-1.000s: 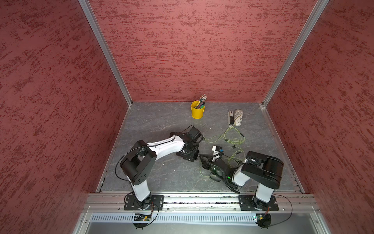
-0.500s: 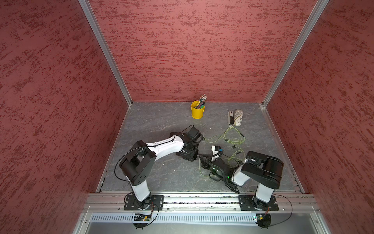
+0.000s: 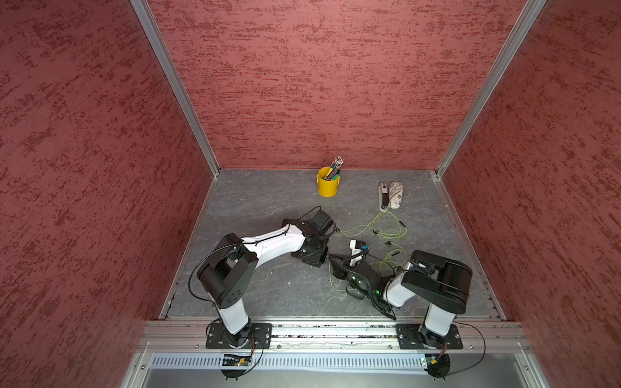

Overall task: Plug wired earphones into phones
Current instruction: Insert the wired earphone into the phone.

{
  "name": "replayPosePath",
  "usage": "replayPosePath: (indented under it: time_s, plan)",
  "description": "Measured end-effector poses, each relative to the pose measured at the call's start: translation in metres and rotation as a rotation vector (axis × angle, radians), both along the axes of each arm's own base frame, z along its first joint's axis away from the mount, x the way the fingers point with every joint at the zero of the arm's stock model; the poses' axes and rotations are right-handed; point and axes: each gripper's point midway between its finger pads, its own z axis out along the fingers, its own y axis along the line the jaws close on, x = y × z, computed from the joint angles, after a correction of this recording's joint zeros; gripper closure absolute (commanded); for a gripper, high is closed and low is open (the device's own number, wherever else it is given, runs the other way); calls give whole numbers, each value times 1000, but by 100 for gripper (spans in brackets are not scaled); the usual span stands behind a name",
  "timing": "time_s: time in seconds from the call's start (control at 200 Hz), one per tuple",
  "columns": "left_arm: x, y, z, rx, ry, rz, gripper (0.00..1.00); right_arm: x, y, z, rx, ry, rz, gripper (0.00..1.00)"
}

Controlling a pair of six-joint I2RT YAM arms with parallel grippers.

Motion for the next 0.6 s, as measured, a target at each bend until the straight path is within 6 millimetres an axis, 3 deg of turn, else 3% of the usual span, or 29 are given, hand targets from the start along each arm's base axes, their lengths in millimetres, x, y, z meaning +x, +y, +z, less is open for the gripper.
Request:
replayPosePath:
  time_s: [0.601]
  plan:
    - [5, 8, -1, 18, -43, 40, 29, 8, 10, -3, -16, 58, -23, 100]
